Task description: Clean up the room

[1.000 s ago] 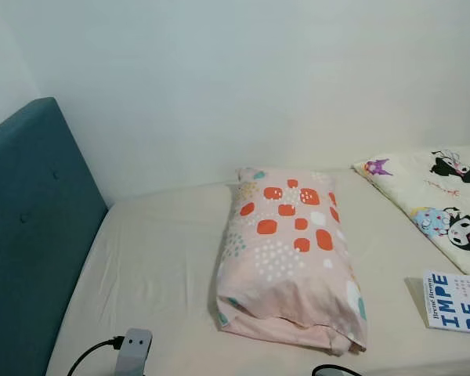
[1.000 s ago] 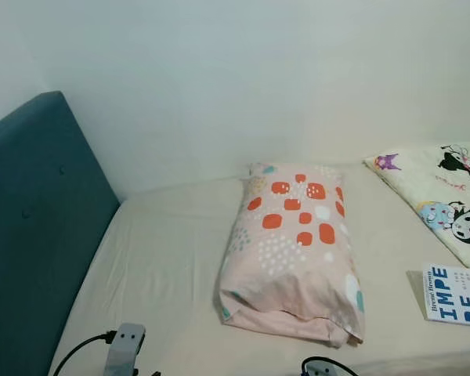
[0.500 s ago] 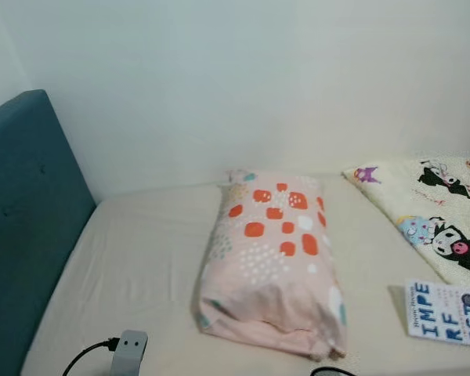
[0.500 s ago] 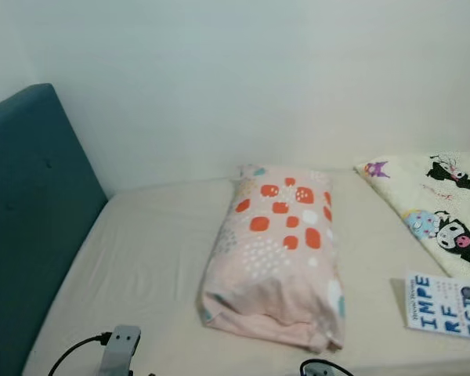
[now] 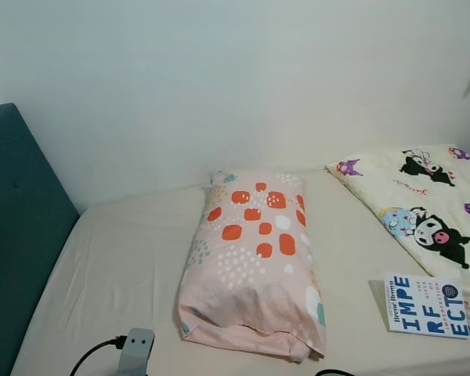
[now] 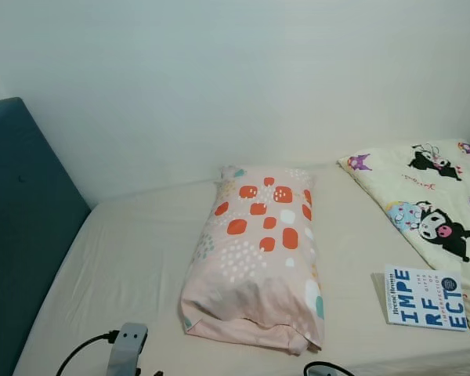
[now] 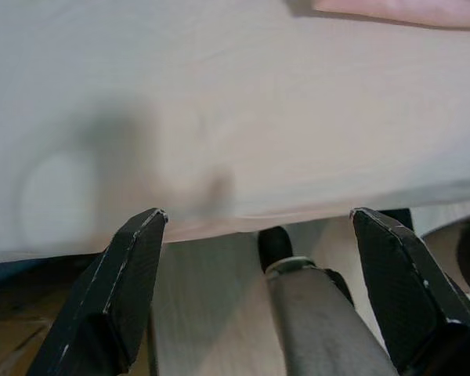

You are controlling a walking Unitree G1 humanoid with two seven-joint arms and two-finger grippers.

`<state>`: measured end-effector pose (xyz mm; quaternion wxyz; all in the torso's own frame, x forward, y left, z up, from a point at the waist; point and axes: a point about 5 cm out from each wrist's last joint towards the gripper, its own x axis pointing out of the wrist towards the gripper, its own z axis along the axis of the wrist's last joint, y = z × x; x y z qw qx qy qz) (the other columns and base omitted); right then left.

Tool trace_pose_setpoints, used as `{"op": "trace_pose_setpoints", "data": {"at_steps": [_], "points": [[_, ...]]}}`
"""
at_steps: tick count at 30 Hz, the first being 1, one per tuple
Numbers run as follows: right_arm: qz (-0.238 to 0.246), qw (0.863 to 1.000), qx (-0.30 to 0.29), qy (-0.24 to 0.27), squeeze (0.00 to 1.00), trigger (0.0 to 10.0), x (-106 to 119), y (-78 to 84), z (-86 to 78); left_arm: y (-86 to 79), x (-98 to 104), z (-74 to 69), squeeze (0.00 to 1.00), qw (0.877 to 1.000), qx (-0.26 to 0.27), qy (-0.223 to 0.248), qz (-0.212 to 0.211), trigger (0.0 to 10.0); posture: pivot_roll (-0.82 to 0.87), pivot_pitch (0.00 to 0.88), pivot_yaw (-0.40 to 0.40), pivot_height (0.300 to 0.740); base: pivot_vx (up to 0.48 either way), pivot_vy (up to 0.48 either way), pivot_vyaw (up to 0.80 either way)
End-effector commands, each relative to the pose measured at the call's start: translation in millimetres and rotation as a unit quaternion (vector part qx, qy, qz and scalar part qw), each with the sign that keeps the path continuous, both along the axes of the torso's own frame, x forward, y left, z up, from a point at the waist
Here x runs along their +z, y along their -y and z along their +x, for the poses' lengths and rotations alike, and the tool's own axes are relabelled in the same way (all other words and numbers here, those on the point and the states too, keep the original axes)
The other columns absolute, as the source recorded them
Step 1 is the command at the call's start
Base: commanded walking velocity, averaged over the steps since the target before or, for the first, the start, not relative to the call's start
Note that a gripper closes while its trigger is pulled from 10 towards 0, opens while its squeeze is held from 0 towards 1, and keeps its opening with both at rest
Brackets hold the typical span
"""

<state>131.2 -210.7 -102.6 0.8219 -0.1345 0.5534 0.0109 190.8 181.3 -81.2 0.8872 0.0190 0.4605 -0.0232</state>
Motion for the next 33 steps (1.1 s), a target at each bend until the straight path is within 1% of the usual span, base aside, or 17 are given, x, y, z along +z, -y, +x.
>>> {"op": "trace_pose_setpoints", "data": {"at_steps": [1, 2, 4, 6, 7, 8, 9, 12, 14, 17, 18, 19, 20, 25, 27, 31, 33], "points": [[0.015, 1.000, -0.006, 0.010, 0.00, 10.0, 0.3, -6.7, 4.2, -10.8, 3.8, 4.5, 0.00, 1.000, 0.008, 0.012, 0.016, 10.0, -0.12, 0.000, 0.060, 0.710, 0.000, 0.000, 0.00], [0.022, 0.999, -0.016, 0.023, 0.00, 10.0, 2.5, -5.8, 9.6, -13.3, 6.3, 8.4, 0.00, 0.999, 0.004, 0.021, 0.030, 10.0, -0.12, 0.000, 0.062, 0.710, 0.000, 0.000, 0.00], [0.022, 0.999, -0.016, 0.023, 0.00, 10.0, 2.5, -5.8, 9.6, -13.3, 6.3, 8.4, 0.00, 0.999, 0.004, 0.021, 0.030, 10.0, -0.12, 0.000, 0.062, 0.710, 0.000, 0.000, 0.00], [0.054, 0.995, -0.031, 0.077, 0.00, 10.0, 13.5, -9.2, 37.3, -22.8, 11.5, 14.7, 0.00, 0.994, -0.037, 0.034, 0.097, 10.0, -0.13, 0.000, 0.070, 0.710, 0.000, 0.000, 0.00], [0.054, 0.995, -0.031, 0.077, 0.00, 10.0, 13.5, -9.2, 37.3, -22.8, 11.5, 14.7, 0.00, 0.994, -0.037, 0.034, 0.097, 10.0, -0.13, 0.000, 0.070, 0.710, 0.000, 0.000, 0.00], [0.067, 0.992, -0.032, 0.100, 0.00, 10.0, 19.2, -11.6, 49.9, -27.8, 13.3, 16.3, 0.00, 0.991, -0.047, 0.037, 0.121, 10.0, -0.13, 0.000, 0.070, 0.710, 0.000, 0.000, 0.00], [0.067, 0.992, -0.032, 0.100, 0.00, 10.0, 19.2, -11.6, 49.9, -27.8, 13.3, 16.3, 0.00, 0.991, -0.047, 0.037, 0.121, 10.0, -0.13, 0.000, 0.070, 0.710, 0.000, 0.000, 0.00], [0.085, 0.985, -0.008, 0.147, 0.00, 10.0, 34.6, -21.9, 81.1, -43.6, 12.8, 9.6, 0.00, 0.989, -0.041, 0.024, 0.138, 10.0, -0.13, 0.000, 0.074, 0.710, 0.000, 0.000, 0.00], [0.088, 0.984, 0.006, 0.154, 0.00, 10.0, 38.1, -28.0, 88.3, -51.2, 10.3, 1.3, 0.00, 0.989, -0.043, 0.011, 0.143, 10.0, -0.12, 0.000, 0.066, 0.710, 0.000, 0.000, 0.00], [0.086, 0.985, 0.017, 0.148, 0.00, 10.0, 37.0, -32.9, 87.8, -57.4, 6.5, -9.6, 0.00, 0.988, -0.050, -0.005, 0.147, 10.0, -0.10, 0.000, 0.054, 0.710, 0.000, 0.000, 0.00], [0.085, 0.987, 0.025, 0.137, 0.00, 10.0, 34.1, -36.4, 83.8, -60.0, 2.8, -19.0, 0.00, 0.987, -0.056, -0.018, 0.149, 10.0, -0.09, 0.000, 0.044, 0.710, 0.000, 0.000, 0.00], [0.085, 0.987, 0.025, 0.137, 0.00, 10.0, 34.1, -36.4, 83.8, -60.0, 2.8, -19.0, 0.00, 0.987, -0.056, -0.018, 0.149, 10.0, -0.09, 0.000, 0.044, 0.710, 0.000, 0.000, 0.00], [0.083, 0.989, 0.036, 0.120, 0.00, 10.0, 29.3, -39.9, 76.4, -61.4, -2.2, -31.6, 0.00, 0.986, -0.064, -0.035, 0.151, 10.0, -0.07, 0.000, 0.034, 0.710, 0.000, 0.000, 0.00], [0.083, 0.990, 0.040, 0.108, 0.00, 10.0, 25.8, -40.9, 70.5, -60.1, -5.9, -40.0, 0.00, 0.986, -0.066, -0.044, 0.149, 10.0, -0.06, 0.000, 0.019, 0.710, 0.000, 0.000, 0.00], [0.081, 0.992, 0.043, 0.091, 0.00, 10.0, 21.3, -40.2, 62.0, -55.4, -11.6, -51.9, 0.00, 0.989, -0.046, -0.057, 0.130, 10.0, -0.05, 0.000, -0.004, 0.710, 0.000, 0.000, 0.00], [0.076, 0.992, 0.057, 0.081, 0.00, 10.0, 19.1, -39.5, 57.5, -51.3, -14.9, -58.5, 0.00, 0.992, -0.017, -0.063, 0.110, 10.0, -0.05, 0.000, -0.024, 0.710, 0.000, 0.000, 0.00], [0.072, 0.992, 0.071, 0.077, 0.00, 10.0, 18.6, -38.3, 56.1, -47.8, -16.2, -59.9, 0.00, 0.994, 0.018, -0.061, 0.090, 10.0, -0.06, 0.000, -0.042, 0.710, 0.000, 0.000, 0.00]]}}
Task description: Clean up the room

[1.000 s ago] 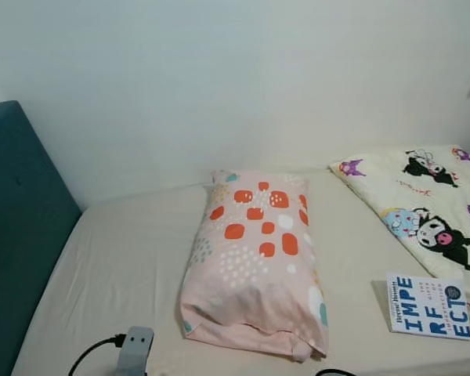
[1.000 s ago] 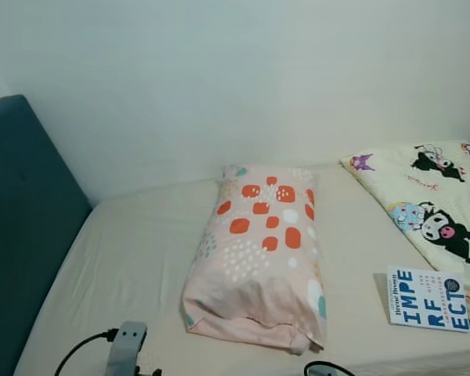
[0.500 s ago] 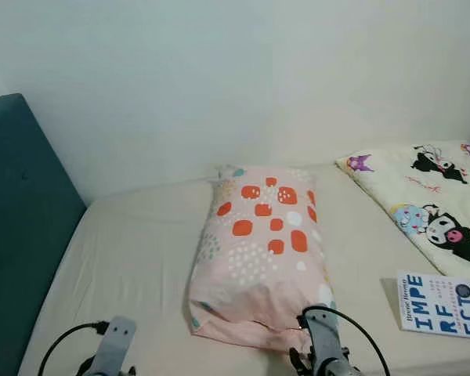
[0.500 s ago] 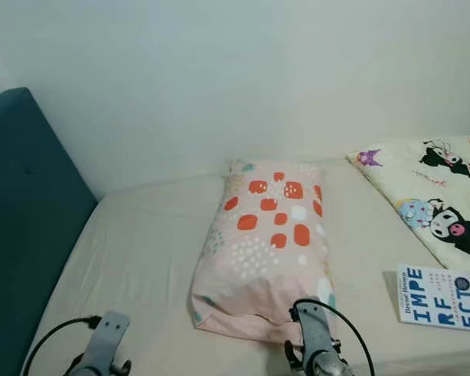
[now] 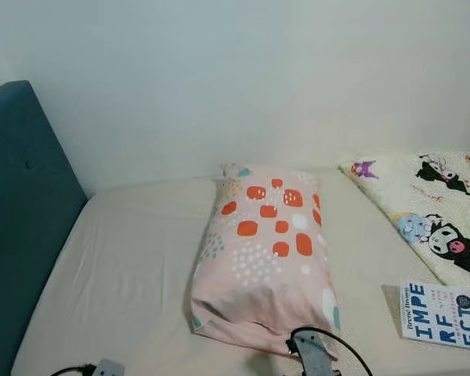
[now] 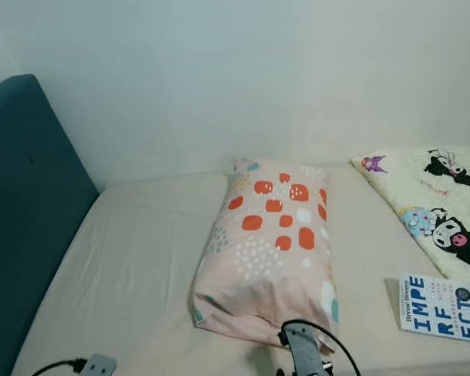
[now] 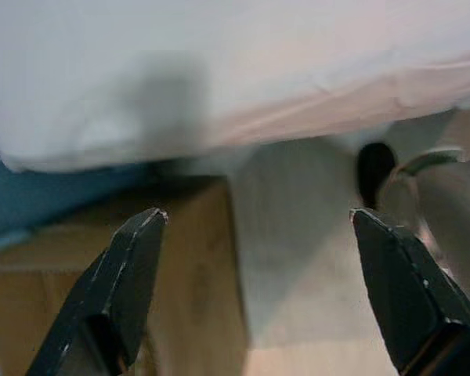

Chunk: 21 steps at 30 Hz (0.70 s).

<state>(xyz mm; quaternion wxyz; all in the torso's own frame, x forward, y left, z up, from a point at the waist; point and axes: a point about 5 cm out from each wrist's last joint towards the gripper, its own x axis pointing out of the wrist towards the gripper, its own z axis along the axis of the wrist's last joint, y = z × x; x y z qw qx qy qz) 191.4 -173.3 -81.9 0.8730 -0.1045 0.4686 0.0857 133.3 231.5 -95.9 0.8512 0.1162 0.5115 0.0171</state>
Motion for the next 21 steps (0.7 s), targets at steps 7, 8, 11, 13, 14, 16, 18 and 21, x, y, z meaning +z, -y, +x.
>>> {"op": "trace_pose_setpoints", "data": {"at_steps": [7, 8, 11, 13, 14, 16, 18, 21], "points": [[-0.025, 0.998, 0.047, -0.018, 0.00, 10.0, -2.5, 10.3, -7.6, 23.8, -2.9, 5.9, 0.00, 0.995, 0.071, 0.022, -0.061, 10.0, -0.11, 0.000, -0.130, 0.710, 0.000, 0.000, 0.00], [-0.030, 0.998, 0.057, -0.020, 0.00, 10.0, -2.6, 13.8, -9.1, 30.6, -2.8, 9.3, 0.00, 0.995, 0.071, 0.026, -0.069, 10.0, -0.11, 0.000, -0.152, 0.710, 0.000, 0.000, 0.00], [-0.040, 0.997, 0.069, -0.024, 0.00, 10.0, -2.6, 20.1, -11.1, 42.1, -2.3, 14.7, 0.00, 0.994, 0.071, 0.034, -0.081, 10.0, -0.11, 0.000, -0.168, 0.710, 0.000, 0.000, 0.00], [-0.044, 0.996, 0.071, -0.026, 0.00, 10.0, -2.3, 23.4, -11.6, 47.7, -2.1, 17.1, 0.00, 0.993, 0.070, 0.037, -0.087, 10.0, -0.11, 0.000, -0.171, 0.710, 0.000, 0.000, 0.00], [-0.044, 0.996, 0.071, -0.026, 0.00, 10.0, -2.3, 23.4, -11.6, 47.7, -2.1, 17.1, 0.00, 0.993, 0.070, 0.037, -0.087, 10.0, -0.11, 0.000, -0.171, 0.710, 0.000, 0.000, 0.00], [-0.047, 0.996, 0.071, -0.026, 0.00, 10.0, -1.8, 26.2, -11.6, 52.1, -1.9, 18.8, 0.00, 0.993, 0.070, 0.040, -0.092, 10.0, -0.10, 0.000, -0.171, 0.710, 0.000, 0.000, 0.00], [-0.046, 0.997, 0.051, -0.020, 0.00, 10.0, 1.0, 29.8, -6.5, 59.6, -1.2, 21.7, 0.00, 0.992, 0.057, 0.044, -0.099, 10.0, -0.08, 0.000, -0.171, 0.710, 0.000, 0.000, 0.00], [-0.045, 0.998, 0.043, -0.018, 0.00, 10.0, 2.1, 30.6, -4.3, 61.6, -1.0, 22.6, 0.00, 0.992, 0.053, 0.045, -0.102, 10.0, -0.08, 0.000, -0.171, 0.710, 0.000, 0.000, 0.00]]}}
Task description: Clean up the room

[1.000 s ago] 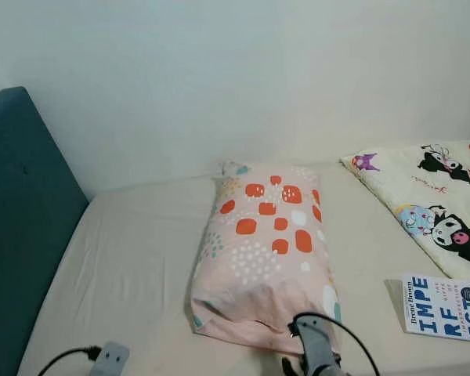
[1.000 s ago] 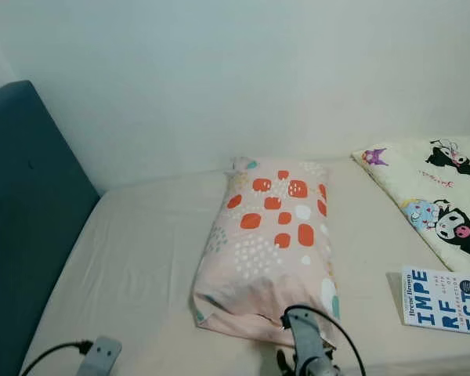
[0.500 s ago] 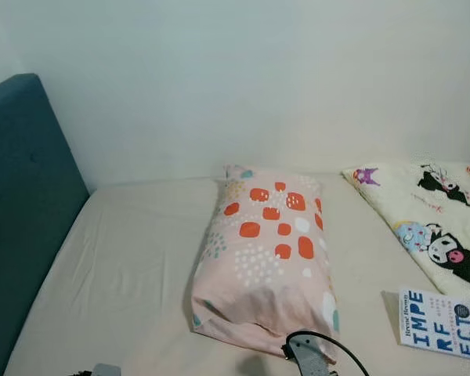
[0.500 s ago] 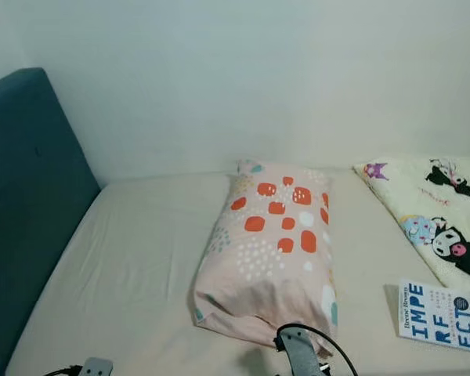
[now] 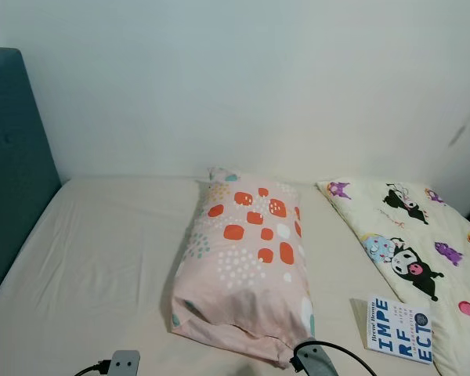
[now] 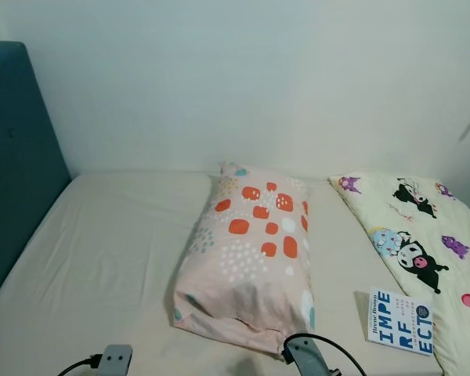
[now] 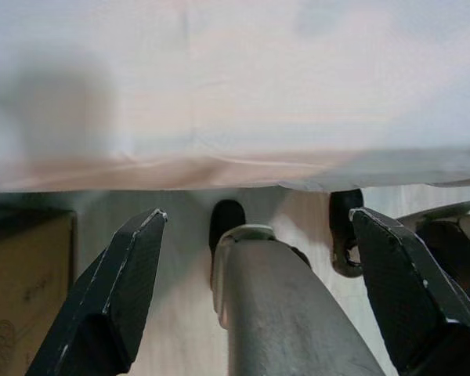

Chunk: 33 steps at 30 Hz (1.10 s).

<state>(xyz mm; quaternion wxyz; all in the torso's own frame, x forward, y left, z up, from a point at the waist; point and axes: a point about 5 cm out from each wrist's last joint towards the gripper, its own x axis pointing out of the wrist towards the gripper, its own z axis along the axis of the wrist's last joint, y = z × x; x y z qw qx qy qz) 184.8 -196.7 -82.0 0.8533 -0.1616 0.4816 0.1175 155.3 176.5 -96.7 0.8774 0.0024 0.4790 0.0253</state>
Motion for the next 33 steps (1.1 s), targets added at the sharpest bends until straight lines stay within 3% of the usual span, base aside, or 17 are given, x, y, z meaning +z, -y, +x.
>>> {"op": "trace_pose_setpoints", "data": {"at_steps": [1, 8, 9, 10, 11, 12, 13, 15, 19, 24, 33], "points": [[-0.007, 1.000, -0.011, 0.002, 0.00, 10.0, 2.1, 7.2, 2.3, 6.6, -0.2, 0.6, 0.00, 1.000, -0.008, 0.003, -0.006, 10.0, -0.08, 0.000, -0.171, 0.710, 0.000, 0.000, 0.00], [-0.007, 1.000, -0.009, 0.002, 0.00, 10.0, 2.2, 7.4, 2.2, 6.8, -0.2, 0.7, 0.00, 1.000, -0.005, 0.003, -0.008, 10.0, -0.08, 0.000, -0.171, 0.710, 0.000, 0.000, 0.00], [0.011, 1.000, -0.004, 0.010, 0.00, 10.0, 3.6, -8.3, 9.9, 7.6, 5.1, 11.9, 0.00, 0.999, -0.022, 0.028, -0.021, 10.0, 0.00, 0.000, -0.129, 0.710, 0.000, 0.000, 0.00], [0.011, 1.000, -0.004, 0.010, 0.00, 10.0, 3.6, -8.3, 9.9, 7.6, 5.1, 11.9, 0.00, 0.999, -0.022, 0.028, -0.021, 10.0, 0.00, 0.000, -0.129, 0.710, 0.000, 0.000, 0.00], [0.032, 0.999, 0.001, 0.020, 0.00, 10.0, 5.8, -27.5, 18.2, 11.3, 14.2, 29.0, 0.00, 0.995, -0.051, 0.067, -0.045, 10.0, 0.00, 0.000, -0.127, 0.710, 0.000, 0.000, 0.00], [0.037, 0.999, 0.001, 0.021, 0.00, 10.0, 6.2, -31.0, 19.4, 13.5, 17.1, 34.2, 0.00, 0.994, -0.061, 0.079, -0.054, 10.0, 0.00, 0.000, -0.127, 0.710, 0.000, 0.000, 0.00], [0.037, 0.999, 0.001, 0.021, 0.00, 10.0, 6.2, -31.0, 19.4, 13.5, 17.1, 34.2, 0.00, 0.994, -0.061, 0.079, -0.054, 10.0, 0.00, 0.000, -0.127, 0.710, 0.000, 0.000, 0.00], [0.031, 0.999, -0.016, 0.012, 0.00, 10.0, 4.0, -21.8, 14.2, 26.8, 26.8, 51.4, 0.00, 0.986, -0.080, 0.110, -0.093, 10.0, -0.02, 0.000, -0.120, 0.710, 0.000, 0.000, 0.00], [0.028, 0.999, -0.040, 0.011, 0.00, 10.0, 3.8, -13.0, 12.2, 33.6, 32.9, 61.8, 0.00, 0.983, -0.093, 0.124, -0.102, 10.0, -0.03, 0.000, -0.114, 0.710, 0.000, 0.000, 0.00], [0.029, 0.998, -0.062, 0.015, 0.00, 10.0, 5.8, -7.3, 15.1, 33.0, 32.8, 61.9, 0.00, 0.983, -0.091, 0.122, -0.103, 10.0, -0.04, 0.000, -0.105, 0.710, 0.000, 0.000, 0.00], [0.040, 0.990, -0.124, 0.048, 0.00, 10.0, 17.6, 2.8, 33.9, 28.7, 32.8, 61.5, 0.00, 0.983, -0.071, 0.125, -0.118, 10.0, -0.05, 0.000, -0.097, 0.672, 0.000, 0.000, 0.00]]}}
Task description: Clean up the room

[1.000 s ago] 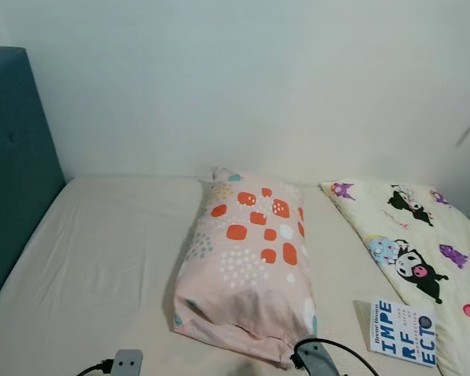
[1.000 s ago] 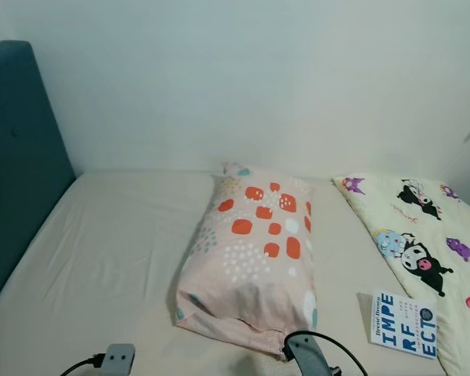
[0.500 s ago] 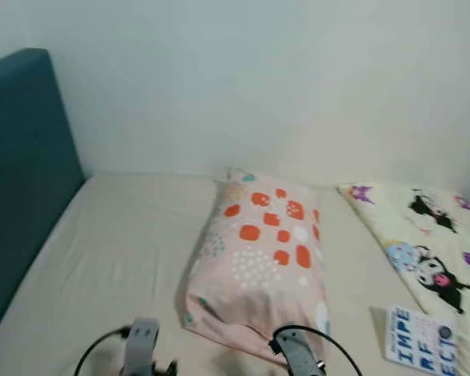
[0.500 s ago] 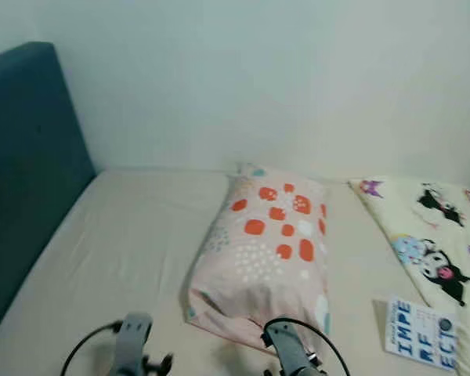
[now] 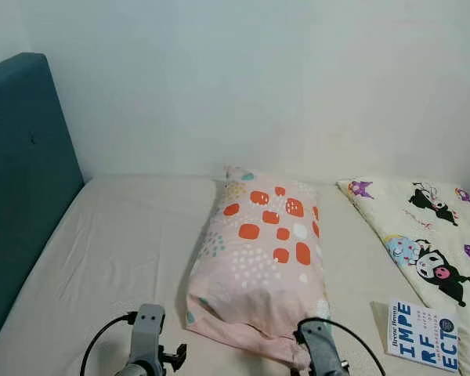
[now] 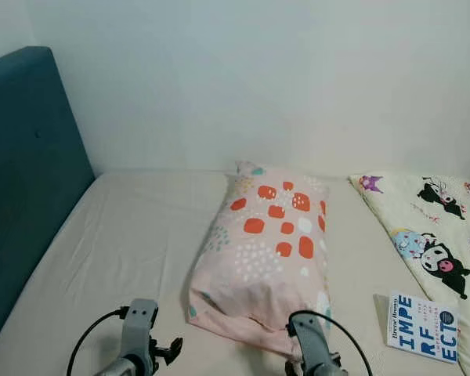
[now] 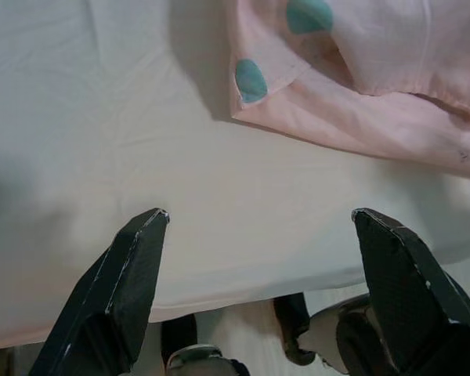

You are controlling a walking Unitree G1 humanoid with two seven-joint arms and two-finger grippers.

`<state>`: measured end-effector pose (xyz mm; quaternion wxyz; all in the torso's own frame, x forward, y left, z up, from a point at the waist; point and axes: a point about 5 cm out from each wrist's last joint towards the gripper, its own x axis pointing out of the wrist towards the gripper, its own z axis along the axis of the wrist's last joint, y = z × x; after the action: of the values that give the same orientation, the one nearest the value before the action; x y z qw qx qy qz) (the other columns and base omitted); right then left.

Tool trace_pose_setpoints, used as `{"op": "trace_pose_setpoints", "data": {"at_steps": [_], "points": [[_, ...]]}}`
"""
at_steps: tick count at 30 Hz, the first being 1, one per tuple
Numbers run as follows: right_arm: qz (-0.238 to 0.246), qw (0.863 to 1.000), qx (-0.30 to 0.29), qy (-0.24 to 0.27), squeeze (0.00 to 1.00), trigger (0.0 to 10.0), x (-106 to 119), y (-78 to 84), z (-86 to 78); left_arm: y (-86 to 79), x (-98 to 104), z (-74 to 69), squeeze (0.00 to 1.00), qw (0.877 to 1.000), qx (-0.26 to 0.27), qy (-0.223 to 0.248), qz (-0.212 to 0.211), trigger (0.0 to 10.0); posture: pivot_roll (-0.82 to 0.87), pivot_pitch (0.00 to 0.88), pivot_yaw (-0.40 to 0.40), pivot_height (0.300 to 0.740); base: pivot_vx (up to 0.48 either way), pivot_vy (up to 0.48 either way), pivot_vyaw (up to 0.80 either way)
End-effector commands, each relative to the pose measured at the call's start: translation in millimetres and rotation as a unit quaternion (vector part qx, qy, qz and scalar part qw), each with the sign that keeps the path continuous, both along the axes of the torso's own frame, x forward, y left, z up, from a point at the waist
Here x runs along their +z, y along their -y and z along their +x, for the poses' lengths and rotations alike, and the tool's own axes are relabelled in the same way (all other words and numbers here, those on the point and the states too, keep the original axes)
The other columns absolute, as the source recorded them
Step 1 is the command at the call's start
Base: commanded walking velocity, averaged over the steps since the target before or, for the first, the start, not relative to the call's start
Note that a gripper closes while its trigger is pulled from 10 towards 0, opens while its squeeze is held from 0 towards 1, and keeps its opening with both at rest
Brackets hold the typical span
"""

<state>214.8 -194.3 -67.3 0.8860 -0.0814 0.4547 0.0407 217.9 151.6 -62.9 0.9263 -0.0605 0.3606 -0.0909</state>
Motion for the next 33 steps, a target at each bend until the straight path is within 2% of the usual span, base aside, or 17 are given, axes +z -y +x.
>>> {"op": "trace_pose_setpoints", "data": {"at_steps": [1, 8, 12, 16, 21, 22, 23, 24, 25, 27, 29, 33], "points": [[0.003, 1.000, -0.028, 0.011, 0.00, 10.0, 4.7, 6.4, 6.5, 3.0, -1.2, -1.4, 0.00, 1.000, 0.002, -0.005, -0.010, 10.0, -0.05, 0.000, -0.097, 0.667, 0.000, 0.000, 0.00], [0.027, 0.996, -0.070, 0.044, 0.00, 10.0, 15.3, 13.2, 20.8, -10.4, -8.9, -14.0, 0.00, 0.999, 0.033, -0.032, 0.004, 10.0, -0.05, 0.000, -0.091, 0.632, 0.000, 0.000, 0.00], [0.045, 0.990, -0.113, 0.076, 0.00, 10.0, 25.5, 23.4, 32.0, -28.6, -15.8, -28.4, 0.00, 0.994, 0.097, -0.059, -0.003, 10.0, -0.05, 0.000, -0.086, 0.607, 0.000, 0.000, 0.00], [0.049, 0.986, -0.130, 0.088, 0.00, 10.0, 29.6, 28.8, 35.7, -32.3, -17.4, -32.5, 0.00, 0.993, 0.103, -0.064, -0.002, 10.0, -0.05, 0.000, -0.084, 0.597, 0.000, 0.000, 0.00], [0.077, 0.966, -0.196, 0.148, 0.00, 10.0, 50.4, 51.3, 52.7, -38.1, -20.5, -41.3, 0.00, 0.993, 0.099, -0.071, 0.004, 10.0, -0.04, 0.000, -0.070, 0.572, 0.000, 0.000, 0.00], [0.077, 0.966, -0.196, 0.148, 0.00, 10.0, 50.4, 51.3, 52.7, -38.1, -20.5, -41.3, 0.00, 0.993, 0.099, -0.071, 0.004, 10.0, -0.04, 0.000, -0.070, 0.572, 0.000, 0.000, 0.00], [0.085, 0.961, -0.206, 0.162, 0.00, 10.0, 55.3, 55.1, 56.6, -38.7, -20.6, -42.0, 0.00, 0.993, 0.098, -0.071, 0.005, 10.0, -0.04, 0.000, -0.070, 0.567, 0.000, 0.000, 0.00], [0.110, 0.950, -0.217, 0.193, 0.00, 10.0, 67.0, 60.5, 66.4, -39.7, -20.3, -42.1, 0.00, 0.993, 0.094, -0.067, 0.006, 10.0, -0.04, 0.000, -0.062, 0.557, 0.000, 0.000, 0.00], [0.110, 0.950, -0.217, 0.193, 0.00, 10.0, 67.0, 60.5, 66.4, -39.7, -20.3, -42.1, 0.00, 0.993, 0.094, -0.067, 0.006, 10.0, -0.04, 0.000, -0.062, 0.557, 0.000, 0.000, 0.00], [0.147, 0.941, -0.198, 0.234, 0.00, 10.0, 84.1, 60.9, 81.7, -41.4, -19.5, -41.6, 0.00, 0.994, 0.088, -0.064, 0.007, 10.0, -0.04, 0.000, -0.052, 0.542, 0.000, 0.000, 0.00], [0.155, 0.938, -0.193, 0.242, 0.00, 10.0, 87.7, 60.5, 84.7, -42.2, -19.2, -41.4, 0.00, 0.994, 0.086, -0.062, 0.008, 10.0, -0.04, 0.002, -0.049, 0.537, 0.000, 0.000, 0.00], [0.193, 0.931, -0.140, 0.278, 0.00, 10.0, 103.9, 52.9, 98.5, -45.0, -14.4, -33.6, 0.00, 0.996, 0.083, -0.045, 0.004, 10.0, -0.04, 0.013, -0.041, 0.528, 0.000, 0.000, 0.00]]}}
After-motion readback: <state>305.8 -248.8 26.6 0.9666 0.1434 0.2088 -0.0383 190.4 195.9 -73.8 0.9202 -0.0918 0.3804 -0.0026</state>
